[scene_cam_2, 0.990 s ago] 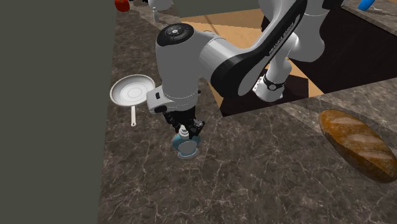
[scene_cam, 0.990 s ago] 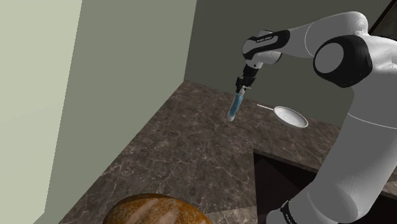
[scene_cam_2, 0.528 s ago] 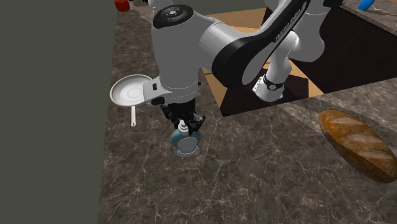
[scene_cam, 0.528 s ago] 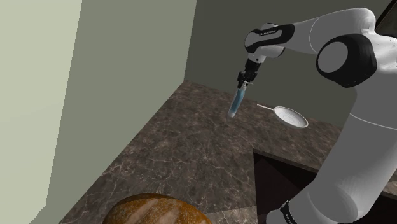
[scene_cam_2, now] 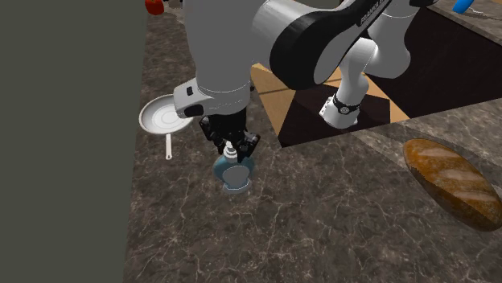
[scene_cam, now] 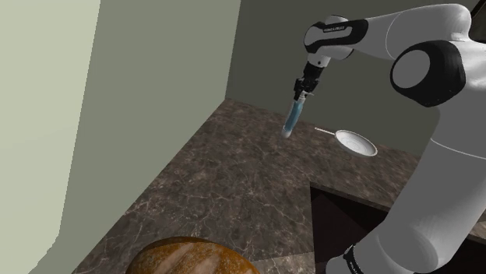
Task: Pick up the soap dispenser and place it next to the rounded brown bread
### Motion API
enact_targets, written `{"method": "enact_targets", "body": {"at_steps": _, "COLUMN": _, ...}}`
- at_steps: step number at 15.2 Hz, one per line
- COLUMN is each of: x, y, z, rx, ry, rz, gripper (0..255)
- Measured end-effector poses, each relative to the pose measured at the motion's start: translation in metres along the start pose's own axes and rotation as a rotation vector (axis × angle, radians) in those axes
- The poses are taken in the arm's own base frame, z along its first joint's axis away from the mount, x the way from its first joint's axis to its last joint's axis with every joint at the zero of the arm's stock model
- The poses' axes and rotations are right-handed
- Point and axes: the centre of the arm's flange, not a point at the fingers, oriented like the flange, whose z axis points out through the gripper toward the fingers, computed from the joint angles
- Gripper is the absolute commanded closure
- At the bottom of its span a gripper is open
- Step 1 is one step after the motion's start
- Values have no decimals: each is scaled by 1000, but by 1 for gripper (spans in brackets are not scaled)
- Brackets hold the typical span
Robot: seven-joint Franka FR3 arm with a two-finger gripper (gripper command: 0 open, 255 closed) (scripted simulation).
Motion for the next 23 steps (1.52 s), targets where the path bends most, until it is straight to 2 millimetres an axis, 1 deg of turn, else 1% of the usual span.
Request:
{"method": "enact_targets", "body": {"at_steps": 8, "x": 0, "y": 0, "z": -41, "rx": 0, "ry": 0, "rz": 0, "gripper": 255}}
{"method": "enact_targets", "body": {"at_steps": 10, "x": 3, "y": 1, "z": -53, "rx": 0, "ry": 0, "rz": 0, "gripper": 255}}
{"method": "enact_targets", "body": {"at_steps": 15, "x": 4, "y": 0, "z": -76, "rx": 0, "ry": 0, "rz": 0, "gripper": 255}}
{"method": "enact_targets", "body": {"at_steps": 16, "x": 1, "y": -4, "z": -80, "rx": 0, "ry": -1, "rz": 0, "gripper": 255}}
{"method": "enact_targets", "body": {"at_steps": 18, "x": -15, "y": -18, "z": -89, "rx": 0, "ry": -1, "rz": 0, "gripper": 255}}
{"method": "enact_targets", "body": {"at_steps": 19, "x": -22, "y": -25, "z": -89, "rx": 0, "ry": 0, "rz": 1, "gripper": 255}}
{"method": "enact_targets", "body": {"at_steps": 20, "x": -30, "y": -35, "z": -93, "rx": 0, "ry": -1, "rz": 1, "gripper": 255}}
{"method": "enact_targets", "body": {"at_steps": 23, "x": -59, "y": -58, "z": -106, "rx": 1, "ry": 0, "rz": 1, "gripper": 255}}
